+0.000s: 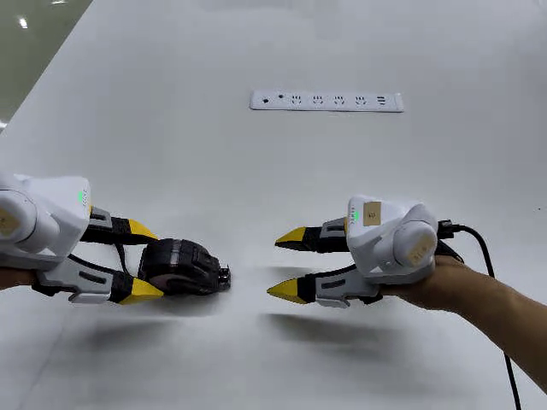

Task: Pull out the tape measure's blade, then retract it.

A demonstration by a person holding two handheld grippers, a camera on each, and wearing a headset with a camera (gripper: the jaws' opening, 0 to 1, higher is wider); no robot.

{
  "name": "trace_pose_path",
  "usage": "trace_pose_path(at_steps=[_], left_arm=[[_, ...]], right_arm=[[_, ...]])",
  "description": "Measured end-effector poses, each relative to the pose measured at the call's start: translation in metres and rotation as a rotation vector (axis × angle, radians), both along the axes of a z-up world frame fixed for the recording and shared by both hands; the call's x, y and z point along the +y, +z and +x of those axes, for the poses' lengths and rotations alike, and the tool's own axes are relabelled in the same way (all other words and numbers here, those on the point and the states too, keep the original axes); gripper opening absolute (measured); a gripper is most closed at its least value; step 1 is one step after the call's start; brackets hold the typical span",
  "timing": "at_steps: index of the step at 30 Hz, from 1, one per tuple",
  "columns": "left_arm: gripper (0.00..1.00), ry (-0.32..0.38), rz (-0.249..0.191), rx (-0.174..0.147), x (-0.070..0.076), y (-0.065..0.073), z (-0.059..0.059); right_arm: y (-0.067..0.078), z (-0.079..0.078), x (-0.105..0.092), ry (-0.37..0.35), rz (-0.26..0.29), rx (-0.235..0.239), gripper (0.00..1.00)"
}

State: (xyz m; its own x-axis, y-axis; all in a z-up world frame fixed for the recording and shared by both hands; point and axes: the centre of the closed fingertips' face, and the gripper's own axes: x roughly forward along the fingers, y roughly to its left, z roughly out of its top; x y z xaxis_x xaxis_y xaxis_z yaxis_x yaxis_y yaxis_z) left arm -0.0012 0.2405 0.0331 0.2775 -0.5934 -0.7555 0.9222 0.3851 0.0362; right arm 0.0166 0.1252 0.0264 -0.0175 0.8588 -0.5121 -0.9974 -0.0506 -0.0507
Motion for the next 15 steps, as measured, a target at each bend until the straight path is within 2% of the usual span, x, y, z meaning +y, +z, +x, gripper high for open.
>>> trace_pose_path(at_steps=[12,15], left_arm=[[0.28,-0.071,0.039,0.040,0.000,-0.004,-0.002],[0.27,-0.081,0.044,0.041,0.000,-0.005,-0.001]], right_arm=[[-0.014,-0.003,0.024,0.091,-0.056,-0.007,0.28],[-0.018,-0.004,0.029,0.108,-0.068,-0.004,0.26]])
